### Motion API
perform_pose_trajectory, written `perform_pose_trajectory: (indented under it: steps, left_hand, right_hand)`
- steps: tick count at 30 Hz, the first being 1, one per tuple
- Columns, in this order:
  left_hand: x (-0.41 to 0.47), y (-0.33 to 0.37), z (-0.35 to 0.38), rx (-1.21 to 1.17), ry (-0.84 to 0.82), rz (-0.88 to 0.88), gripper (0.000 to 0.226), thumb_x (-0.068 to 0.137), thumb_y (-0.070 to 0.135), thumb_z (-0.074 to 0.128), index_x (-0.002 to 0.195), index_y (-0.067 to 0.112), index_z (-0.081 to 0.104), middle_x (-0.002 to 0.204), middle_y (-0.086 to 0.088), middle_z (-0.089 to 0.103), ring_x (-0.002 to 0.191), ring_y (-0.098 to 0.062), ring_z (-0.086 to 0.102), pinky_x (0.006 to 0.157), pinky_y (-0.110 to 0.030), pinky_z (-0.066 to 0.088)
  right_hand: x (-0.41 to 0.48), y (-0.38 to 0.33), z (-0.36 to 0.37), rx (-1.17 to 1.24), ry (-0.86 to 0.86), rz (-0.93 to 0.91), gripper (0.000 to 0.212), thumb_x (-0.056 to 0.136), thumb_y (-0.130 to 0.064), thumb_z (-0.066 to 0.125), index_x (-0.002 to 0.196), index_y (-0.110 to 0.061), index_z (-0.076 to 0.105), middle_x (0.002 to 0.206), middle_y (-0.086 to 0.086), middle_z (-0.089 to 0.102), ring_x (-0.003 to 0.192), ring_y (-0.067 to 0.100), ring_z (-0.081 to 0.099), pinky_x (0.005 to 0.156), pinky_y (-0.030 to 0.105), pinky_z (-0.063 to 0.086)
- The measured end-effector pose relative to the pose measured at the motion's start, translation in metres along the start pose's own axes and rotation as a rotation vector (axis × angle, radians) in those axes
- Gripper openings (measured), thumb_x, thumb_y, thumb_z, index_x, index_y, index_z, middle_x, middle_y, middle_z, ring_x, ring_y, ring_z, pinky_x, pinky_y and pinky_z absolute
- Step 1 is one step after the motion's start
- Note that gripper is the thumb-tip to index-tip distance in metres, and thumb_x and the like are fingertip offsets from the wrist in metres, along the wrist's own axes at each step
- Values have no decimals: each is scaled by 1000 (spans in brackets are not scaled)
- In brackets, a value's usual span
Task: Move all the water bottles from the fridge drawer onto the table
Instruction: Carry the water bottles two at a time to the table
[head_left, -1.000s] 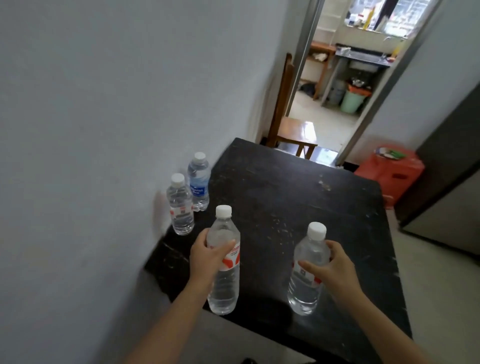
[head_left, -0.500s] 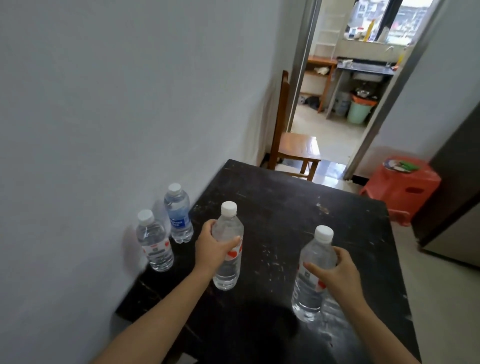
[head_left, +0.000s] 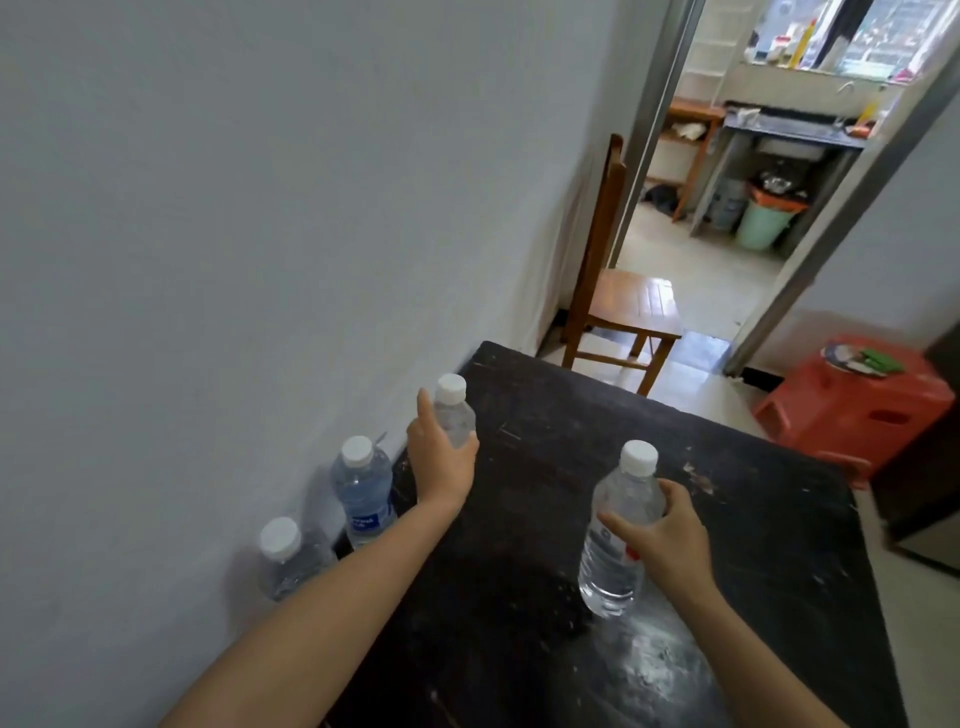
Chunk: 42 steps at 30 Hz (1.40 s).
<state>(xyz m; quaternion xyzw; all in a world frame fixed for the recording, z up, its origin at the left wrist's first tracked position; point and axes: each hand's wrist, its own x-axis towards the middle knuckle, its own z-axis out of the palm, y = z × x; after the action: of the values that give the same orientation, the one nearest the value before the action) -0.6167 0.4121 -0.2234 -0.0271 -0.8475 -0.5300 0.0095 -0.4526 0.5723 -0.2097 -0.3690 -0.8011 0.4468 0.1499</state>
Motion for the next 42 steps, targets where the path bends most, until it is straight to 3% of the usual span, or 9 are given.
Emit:
perform_pose_trajectory:
  steps: [9,14,18,21,25,30,36,42]
  left_hand:
    - [42,-15,21,-27,168,-71,64,80,14,69,136,12,38,124,-18,49,113,-33,49,96,-46,43]
    - [50,-29,23,-101,269,-89,56,76,10,70,128,8,47,116,-15,55,107,-29,53,93,-39,44]
    - [56,-47,25,-137,263,-64,48,75,13,68,120,8,50,110,-12,57,101,-27,55,89,-46,48]
    - [62,-56,24,-145,256,-9,41,76,16,65,112,3,51,102,-15,57,94,-30,56,82,-50,49]
    - [71,-62,26,-188,326,-25,51,74,8,71,119,4,47,111,-18,54,101,-35,54,88,-51,47]
    - [75,-60,26,-197,327,-38,48,73,26,66,110,-1,49,101,-25,54,94,-44,54,81,-56,46]
    - [67,-63,29,-144,338,0,58,70,0,74,120,5,46,115,-20,53,104,-37,52,88,-49,47]
    - [65,-63,31,-129,339,31,67,68,-4,75,126,8,43,121,-17,51,109,-34,50,90,-43,44]
  right_hand:
    - [74,-43,53,-52,-190,-53,68,68,-23,81,123,-12,43,114,4,54,91,11,51,67,16,44]
    - [113,-70,94,-121,-314,-80,71,68,-26,80,124,-17,38,120,6,54,92,13,53,72,24,50]
    - [137,-91,122,-162,-392,-109,72,70,-23,79,127,-18,35,125,7,52,102,18,55,78,28,51]
    - [151,-107,136,-142,-421,-120,70,72,-20,77,128,-14,35,124,8,51,96,13,51,76,25,48]
    - [166,-122,157,-111,-440,-145,69,72,-17,77,126,-12,36,121,7,52,96,12,48,77,24,46]
    - [177,-128,180,-65,-449,-150,68,70,-15,78,125,-11,38,120,7,53,97,13,50,80,25,47]
    - [175,-116,198,-75,-458,-184,74,67,-19,81,127,-13,38,122,6,53,100,12,49,89,31,48]
    - [173,-116,199,-94,-501,-190,81,69,-23,80,134,-14,32,129,7,51,115,22,52,94,33,45]
